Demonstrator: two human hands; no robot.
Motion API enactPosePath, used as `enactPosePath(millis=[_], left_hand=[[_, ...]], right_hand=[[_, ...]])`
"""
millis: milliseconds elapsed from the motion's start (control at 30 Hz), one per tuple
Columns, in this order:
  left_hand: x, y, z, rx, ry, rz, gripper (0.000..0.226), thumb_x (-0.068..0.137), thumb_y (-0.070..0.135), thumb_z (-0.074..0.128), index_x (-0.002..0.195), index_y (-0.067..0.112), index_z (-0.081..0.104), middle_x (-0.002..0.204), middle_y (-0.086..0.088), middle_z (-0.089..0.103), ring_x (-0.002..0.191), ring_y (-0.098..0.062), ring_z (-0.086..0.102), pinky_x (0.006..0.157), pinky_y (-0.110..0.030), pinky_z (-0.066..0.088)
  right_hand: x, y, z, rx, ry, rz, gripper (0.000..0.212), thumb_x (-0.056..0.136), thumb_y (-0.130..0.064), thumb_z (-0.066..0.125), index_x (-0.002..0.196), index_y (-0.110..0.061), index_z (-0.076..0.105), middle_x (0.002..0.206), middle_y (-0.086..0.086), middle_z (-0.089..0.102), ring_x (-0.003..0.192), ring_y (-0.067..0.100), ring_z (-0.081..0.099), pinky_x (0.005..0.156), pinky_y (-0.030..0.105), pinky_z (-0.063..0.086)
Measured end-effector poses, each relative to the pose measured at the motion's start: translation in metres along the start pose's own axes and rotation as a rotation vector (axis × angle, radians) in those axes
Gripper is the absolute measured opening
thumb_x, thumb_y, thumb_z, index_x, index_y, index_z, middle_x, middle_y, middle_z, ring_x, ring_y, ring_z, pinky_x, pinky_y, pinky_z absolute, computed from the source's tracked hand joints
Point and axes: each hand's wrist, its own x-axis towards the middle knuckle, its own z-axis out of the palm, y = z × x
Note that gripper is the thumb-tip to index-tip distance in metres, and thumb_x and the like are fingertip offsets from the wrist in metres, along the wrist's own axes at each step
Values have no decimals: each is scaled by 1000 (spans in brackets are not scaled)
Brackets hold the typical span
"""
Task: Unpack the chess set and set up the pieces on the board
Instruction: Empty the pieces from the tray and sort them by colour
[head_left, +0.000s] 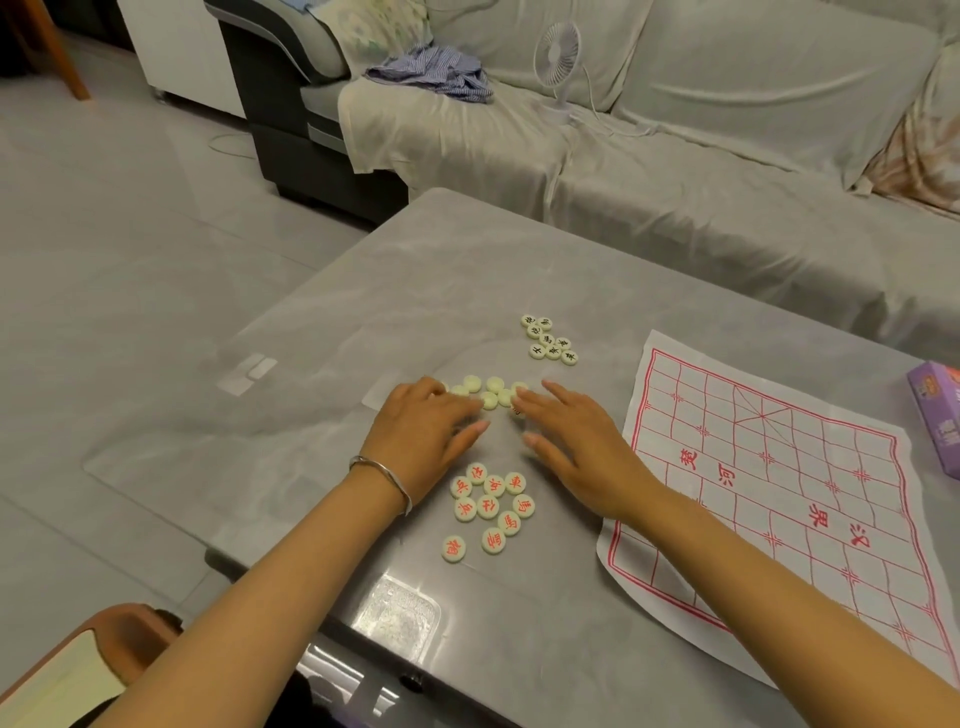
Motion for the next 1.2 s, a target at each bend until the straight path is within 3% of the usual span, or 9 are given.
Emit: enactPosePath(millis=[67,167,300,433,600,867,1000,1200], left_hand=[[-2,8,-5,58,-130,5,78,79,56,2,118,27,62,110,-1,65,115,-19,49,97,-29,27],[-5,12,-5,-22,-207,-18,77,83,55,-4,130,30,52,127,1,56,125,-14,39,104,-24,18],[-8,16,3,-317,-201,-44,57,92,46,11,134,27,45,137,6,48,129,-10,37,109,-25,23],[-7,12,-1,-441,-28,-153,55,92,43,17,137,22,41,137,4,48,128,-12,40,108,-26,26],[-7,4,-11,-344,1,-213,65,88,56,10,140,25,36,141,4,40,134,-12,28,105,-19,15],[-10,5,-9,-314,-66,-228,63,88,48,12,141,23,34,146,5,35,139,-11,18,107,-18,4],[-10,3,-6,-264,-108,-221,65,87,47,10,141,21,32,148,5,33,141,-12,16,113,-24,3],[-6,4,-4,-241,-120,-212,67,86,51,6,141,23,32,149,7,30,141,-11,13,114,-24,1]], right_hand=[[-10,4,6,-90,-124,-62,54,97,-50,12,148,-32,11,152,-19,2,141,1,-11,113,24,-13],[-23,3,9,-70,-209,-46,51,99,-46,13,145,-36,-5,151,-22,-12,137,-6,-21,108,17,-22],[-35,0,6,-39,-222,-21,56,94,-50,11,145,-36,-8,150,-23,-14,135,-10,-23,113,22,-18],[-31,-9,5,-45,-261,-41,55,93,-53,6,143,-38,-10,151,-20,-15,138,-5,-21,112,24,-19],[-14,-20,13,-89,-285,-34,54,99,-45,10,147,-31,-10,155,-11,-15,138,-1,-21,112,27,-21],[-5,-13,11,-189,-226,130,76,84,-63,-3,148,-22,-11,156,-7,-15,142,4,-16,111,29,-22],[19,-5,8,-213,-206,245,68,95,-56,8,149,-17,-8,157,-2,-12,144,9,-14,113,32,-20],[61,12,4,-156,-204,362,68,96,-54,10,149,-15,-8,157,1,-12,144,12,-14,114,34,-16]])
